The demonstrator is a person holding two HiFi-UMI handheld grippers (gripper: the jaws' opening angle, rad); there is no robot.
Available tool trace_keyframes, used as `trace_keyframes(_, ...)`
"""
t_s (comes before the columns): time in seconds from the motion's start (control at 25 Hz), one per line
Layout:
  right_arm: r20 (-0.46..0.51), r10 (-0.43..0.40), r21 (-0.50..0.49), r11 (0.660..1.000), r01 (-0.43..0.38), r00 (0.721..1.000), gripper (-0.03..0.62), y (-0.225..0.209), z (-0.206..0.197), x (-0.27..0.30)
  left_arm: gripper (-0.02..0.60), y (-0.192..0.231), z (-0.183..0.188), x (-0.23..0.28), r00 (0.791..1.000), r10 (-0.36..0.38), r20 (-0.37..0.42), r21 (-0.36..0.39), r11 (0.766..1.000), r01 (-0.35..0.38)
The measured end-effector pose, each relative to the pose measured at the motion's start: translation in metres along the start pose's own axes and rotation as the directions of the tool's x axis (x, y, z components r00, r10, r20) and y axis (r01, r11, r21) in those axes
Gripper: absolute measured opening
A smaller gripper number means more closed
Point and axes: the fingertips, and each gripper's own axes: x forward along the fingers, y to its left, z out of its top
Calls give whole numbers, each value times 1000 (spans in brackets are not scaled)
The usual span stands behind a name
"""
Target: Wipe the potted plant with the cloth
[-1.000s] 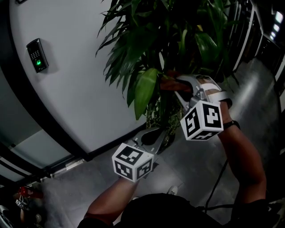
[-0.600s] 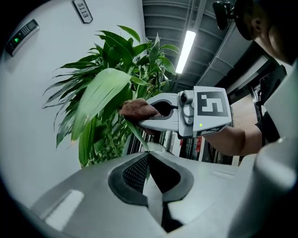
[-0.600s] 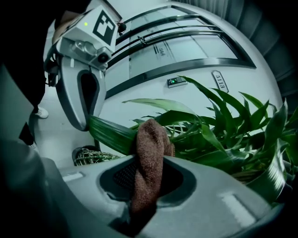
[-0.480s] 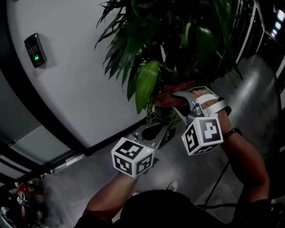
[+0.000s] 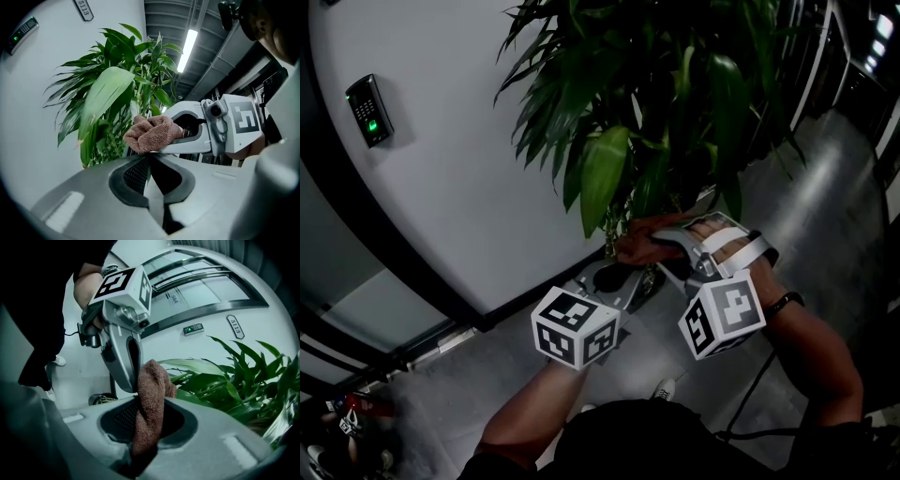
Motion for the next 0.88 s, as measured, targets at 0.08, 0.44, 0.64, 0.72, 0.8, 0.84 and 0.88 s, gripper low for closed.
trace_keyframes(0.08,5,1,33,999,-1,1000,71,6,3,-3,21,0,0,-2,1000,-10,-1,6,1000,10)
trace_keyframes(0.44,16,-45,381,924,36,999,72,47,1,-26,47,-19,-29,-15,995,-94,-36,2,996,94)
trace_keyframes(0.64,71,-63,725,688,-8,995,72,92,-11,-24,17,-6,-58,-20,996,-71,-62,-22,997,70)
trace_keyframes(0.72,97,-53,794,607,-45,994,72,116,-14,-22,17,7,-76,-19,995,-43,-86,-49,998,39)
trace_keyframes(0.8,97,-49,820,571,-52,994,72,136,-17,-27,17,11,-89,-19,994,-30,-102,-76,997,22)
trace_keyframes(0.84,89,-47,828,559,-48,995,72,144,-20,-32,17,11,-94,-19,994,-26,-110,-79,997,18)
trace_keyframes(0.88,80,-46,836,547,-42,996,72,151,-24,-36,17,8,-97,-20,993,-25,-117,-78,997,16)
